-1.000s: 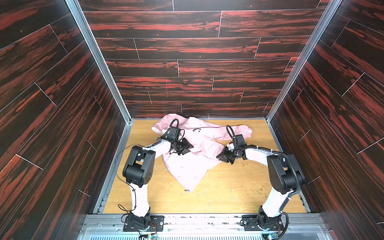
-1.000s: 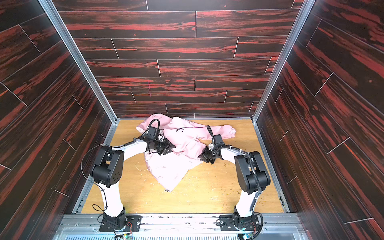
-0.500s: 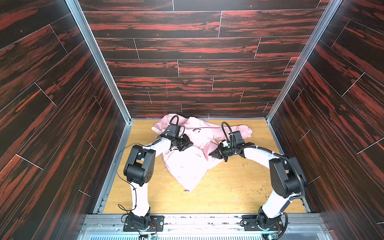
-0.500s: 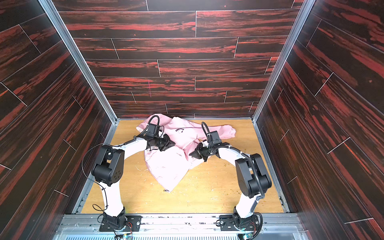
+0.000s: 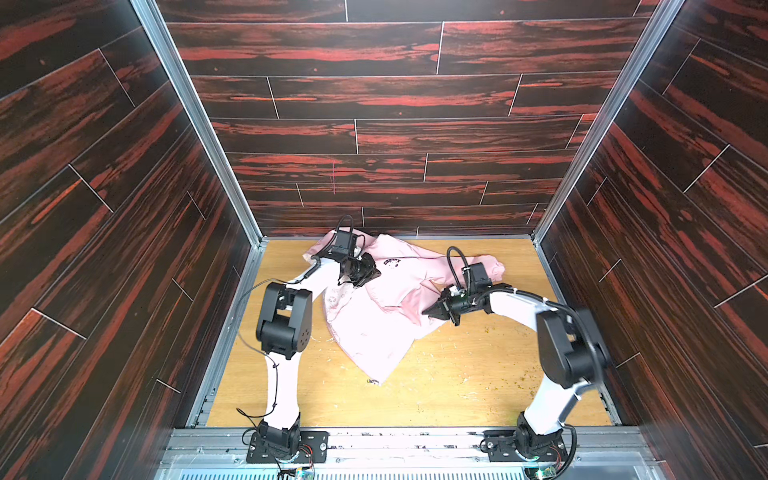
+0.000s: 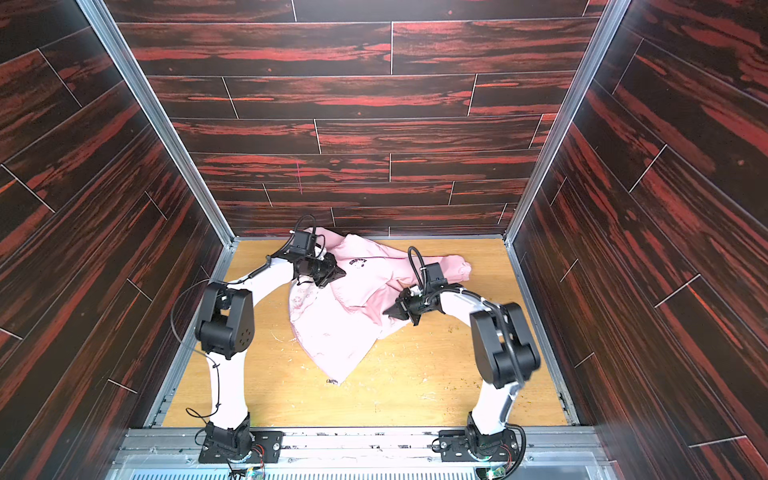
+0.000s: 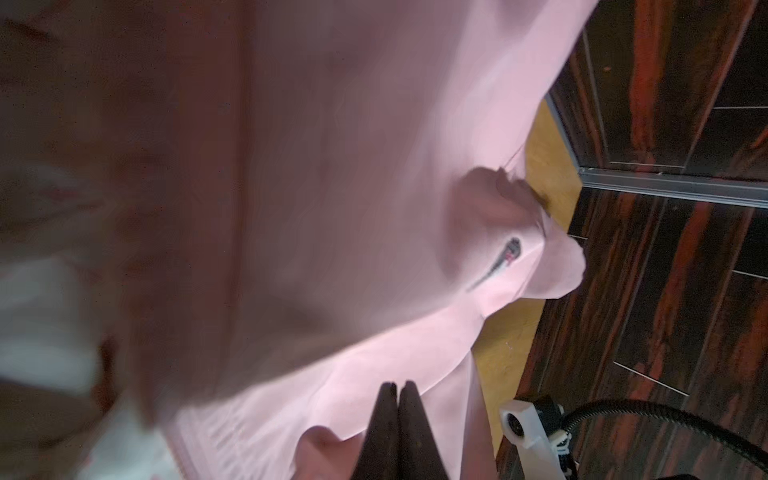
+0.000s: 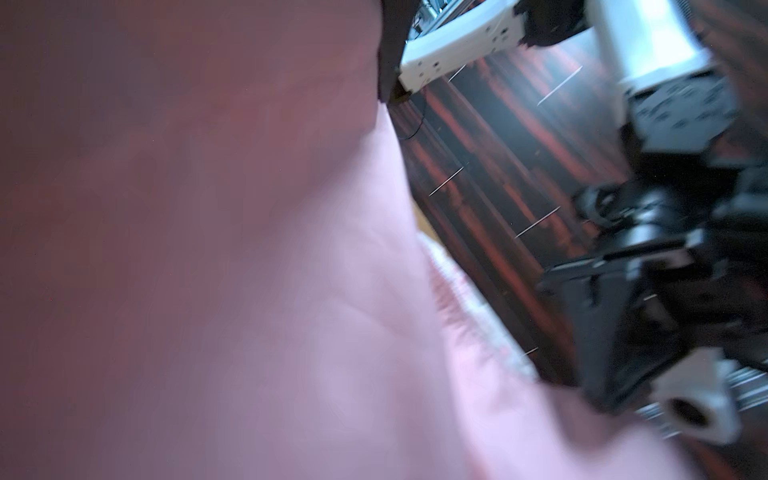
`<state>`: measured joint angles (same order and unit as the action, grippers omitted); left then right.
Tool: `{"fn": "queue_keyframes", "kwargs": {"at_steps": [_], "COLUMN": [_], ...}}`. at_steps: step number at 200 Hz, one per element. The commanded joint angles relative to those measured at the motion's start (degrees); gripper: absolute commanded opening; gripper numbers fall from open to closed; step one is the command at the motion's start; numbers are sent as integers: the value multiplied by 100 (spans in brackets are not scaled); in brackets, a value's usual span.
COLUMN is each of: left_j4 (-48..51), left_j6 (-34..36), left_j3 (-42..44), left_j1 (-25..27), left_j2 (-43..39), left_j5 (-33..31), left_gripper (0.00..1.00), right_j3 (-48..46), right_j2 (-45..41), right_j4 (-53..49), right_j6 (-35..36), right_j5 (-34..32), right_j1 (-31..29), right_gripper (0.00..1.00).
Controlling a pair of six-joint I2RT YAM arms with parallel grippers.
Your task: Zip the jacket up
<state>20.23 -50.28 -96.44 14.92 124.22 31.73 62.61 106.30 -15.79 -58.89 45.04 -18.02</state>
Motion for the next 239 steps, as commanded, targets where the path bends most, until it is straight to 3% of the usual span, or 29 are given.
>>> {"fn": "queue_keyframes", "kwargs": {"at_steps": [1, 32, 76, 123, 155, 181, 200, 239], "left_j4": [598, 881, 1564, 2135, 2381, 2322, 2081, 1584], "left_j6": [307, 430, 761, 810, 724, 687, 596, 514], "left_j3": [-387, -656, -99, 1419, 2495, 3131, 3395, 3540], "left_j1": [13, 15, -4, -260, -620, -862, -894, -903], "left_j2": [249, 238, -627, -2139, -3138, -3352, -3262, -2872], "left_j5": [-145, -337, -905, -1769, -2247, -2182, -1970, -1700], "left_gripper": [5, 10, 42, 58, 61, 61, 58, 46], "right_j3": [30, 469, 1150, 1399, 1127, 1120, 1292, 1932], "right_j2": [370, 731, 1077, 749, -76, -655, -857, -700], "right_j4": [-185, -569, -938, -1735, -2238, -2594, -2832, -2924], "right_j6": [282, 644, 971, 1676, 2143, 2653, 2999, 3684], "right_j5": [-271, -880, -1402, -2254, -3448, -4166, -4472, -4332], "right_j1": [122, 475, 977, 996, 953, 524, -139, -1730], "right_gripper": [0, 0, 0, 45, 56, 58, 56, 48]}}
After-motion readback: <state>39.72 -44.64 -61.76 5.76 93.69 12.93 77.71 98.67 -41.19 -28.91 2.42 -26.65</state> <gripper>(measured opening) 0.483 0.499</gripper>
